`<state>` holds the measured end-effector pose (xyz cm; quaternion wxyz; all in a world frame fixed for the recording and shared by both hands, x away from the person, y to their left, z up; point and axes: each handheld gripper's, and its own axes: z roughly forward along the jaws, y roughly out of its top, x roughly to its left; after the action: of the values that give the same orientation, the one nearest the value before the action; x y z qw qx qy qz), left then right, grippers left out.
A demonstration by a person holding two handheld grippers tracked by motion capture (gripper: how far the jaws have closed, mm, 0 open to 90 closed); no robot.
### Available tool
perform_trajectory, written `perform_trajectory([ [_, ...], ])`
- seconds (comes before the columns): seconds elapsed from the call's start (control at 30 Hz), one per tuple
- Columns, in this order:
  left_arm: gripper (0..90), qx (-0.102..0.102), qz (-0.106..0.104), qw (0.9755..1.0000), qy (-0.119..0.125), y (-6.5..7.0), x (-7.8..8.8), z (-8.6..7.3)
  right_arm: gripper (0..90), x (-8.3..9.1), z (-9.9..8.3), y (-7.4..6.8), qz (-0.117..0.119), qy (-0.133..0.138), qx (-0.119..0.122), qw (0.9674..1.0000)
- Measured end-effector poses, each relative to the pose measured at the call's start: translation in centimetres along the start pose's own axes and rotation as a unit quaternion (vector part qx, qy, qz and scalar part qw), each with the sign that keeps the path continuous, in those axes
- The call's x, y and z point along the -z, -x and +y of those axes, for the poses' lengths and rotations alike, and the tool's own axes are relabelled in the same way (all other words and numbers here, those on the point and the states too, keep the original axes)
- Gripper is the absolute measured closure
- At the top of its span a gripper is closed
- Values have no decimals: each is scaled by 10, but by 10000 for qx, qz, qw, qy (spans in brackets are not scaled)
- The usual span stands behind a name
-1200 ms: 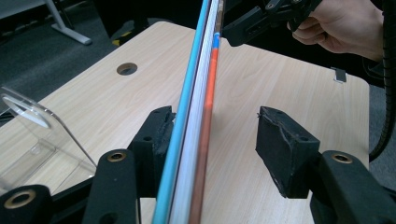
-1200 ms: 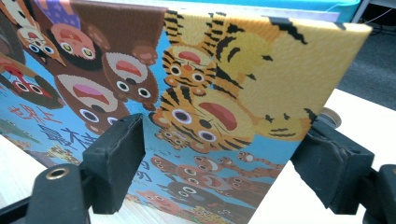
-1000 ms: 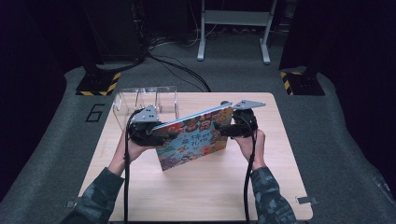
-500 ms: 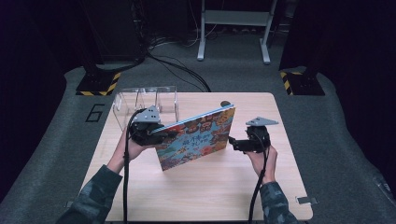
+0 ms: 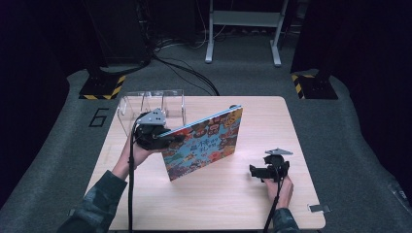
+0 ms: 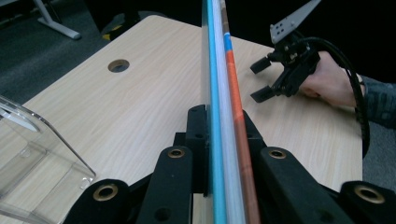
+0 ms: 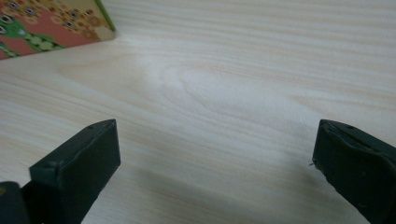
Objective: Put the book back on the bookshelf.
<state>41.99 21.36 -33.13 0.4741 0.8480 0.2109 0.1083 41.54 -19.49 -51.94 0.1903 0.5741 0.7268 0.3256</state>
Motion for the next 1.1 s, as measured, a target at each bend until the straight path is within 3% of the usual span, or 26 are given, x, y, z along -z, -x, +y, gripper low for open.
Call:
perform_trajectory([
  [0.17,810,59,53,10000,17,0,0,7,0,-2,-7,4,-92,122,17,9999],
  [0.3,810,87,178,9996,179,1,3,13,0,-3,-9,1,-187,154,191,9995],
  [0.47,810,129,347,9990,250,-1,11,21,0,-3,-10,2,-183,213,185,9994],
  [0.5,810,109,363,9991,189,-2,14,24,0,-3,-10,2,-197,196,164,9995],
  [0.8,809,170,554,9976,369,-6,43,33,0,-3,-10,0,-214,140,265,9993],
  [1.1,808,98,860,9958,290,-6,69,36,0,-3,-11,0,-233,181,307,9991],
])
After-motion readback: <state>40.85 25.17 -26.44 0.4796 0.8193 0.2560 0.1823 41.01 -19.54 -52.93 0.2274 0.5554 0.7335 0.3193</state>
